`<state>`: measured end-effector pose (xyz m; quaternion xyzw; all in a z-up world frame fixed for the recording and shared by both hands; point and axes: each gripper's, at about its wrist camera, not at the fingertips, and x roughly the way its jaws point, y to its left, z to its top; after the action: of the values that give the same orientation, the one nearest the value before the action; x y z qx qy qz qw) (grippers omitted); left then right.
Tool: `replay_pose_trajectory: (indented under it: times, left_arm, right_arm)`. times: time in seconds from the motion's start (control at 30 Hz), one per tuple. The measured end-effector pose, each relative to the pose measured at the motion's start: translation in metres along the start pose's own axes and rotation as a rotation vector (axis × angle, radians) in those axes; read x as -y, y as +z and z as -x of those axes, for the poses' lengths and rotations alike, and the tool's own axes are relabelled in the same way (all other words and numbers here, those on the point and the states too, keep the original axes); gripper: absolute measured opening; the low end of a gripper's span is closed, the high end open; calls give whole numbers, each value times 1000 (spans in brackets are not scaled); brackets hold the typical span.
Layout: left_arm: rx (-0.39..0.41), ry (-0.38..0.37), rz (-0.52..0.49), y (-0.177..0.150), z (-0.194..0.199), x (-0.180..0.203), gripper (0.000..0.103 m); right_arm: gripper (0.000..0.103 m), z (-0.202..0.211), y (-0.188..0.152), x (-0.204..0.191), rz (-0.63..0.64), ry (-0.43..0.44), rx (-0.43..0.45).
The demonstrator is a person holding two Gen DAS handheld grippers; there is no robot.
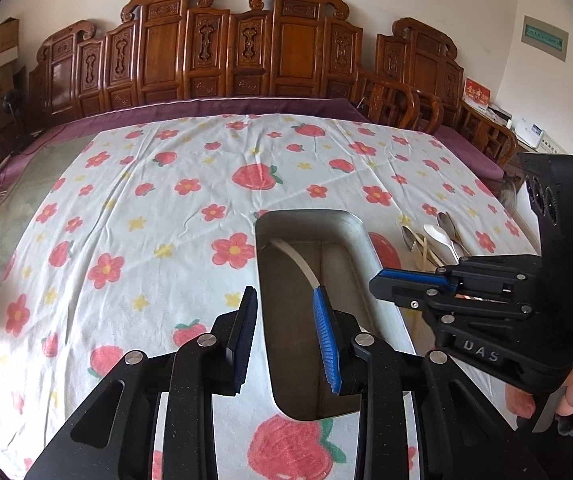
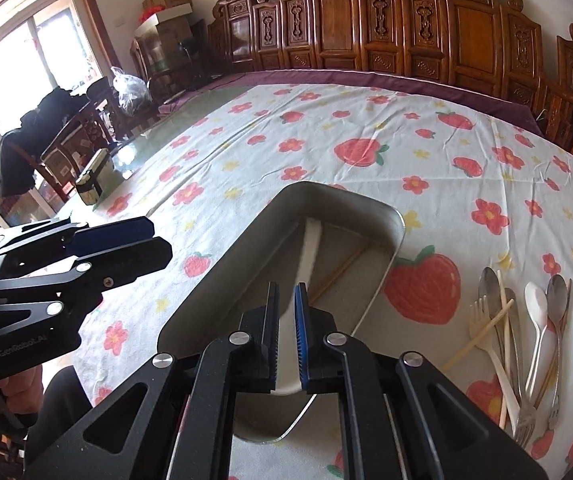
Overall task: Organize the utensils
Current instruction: 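Open the right tool to release the white spoon and withdraw, then close the right tool on the handle of a steel spoon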
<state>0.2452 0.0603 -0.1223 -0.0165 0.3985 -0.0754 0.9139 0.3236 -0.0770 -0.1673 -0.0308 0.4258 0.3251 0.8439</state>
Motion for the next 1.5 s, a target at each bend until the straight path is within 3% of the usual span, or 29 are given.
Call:
replay_pose_trajectory:
  times: [0.23, 0.47, 0.57, 0.77, 1.03, 1.5]
  left_arm:
    - [1, -27, -26, 0, 2, 20, 28]
    - [5, -76, -64, -1, 2, 54, 28]
    - [1, -96, -81, -2, 0, 69, 28]
    - [-17, -122, -115, -8, -7, 97, 28]
    - [-49, -137, -155, -16, -19, 126, 28]
    - [-86, -129, -194, -17, -36, 146, 28]
  right_arm:
    - [11, 40, -20, 21, -35, -10, 47]
    - [11, 80, -62, 59, -20, -111, 50]
    - [18, 95, -82, 86, -44, -170, 42]
    - [18, 108, -104, 128, -101, -238, 47]
    - [24, 88, -110, 172, -136, -304, -1]
    - [24, 40, -70, 228, -166, -366, -116]
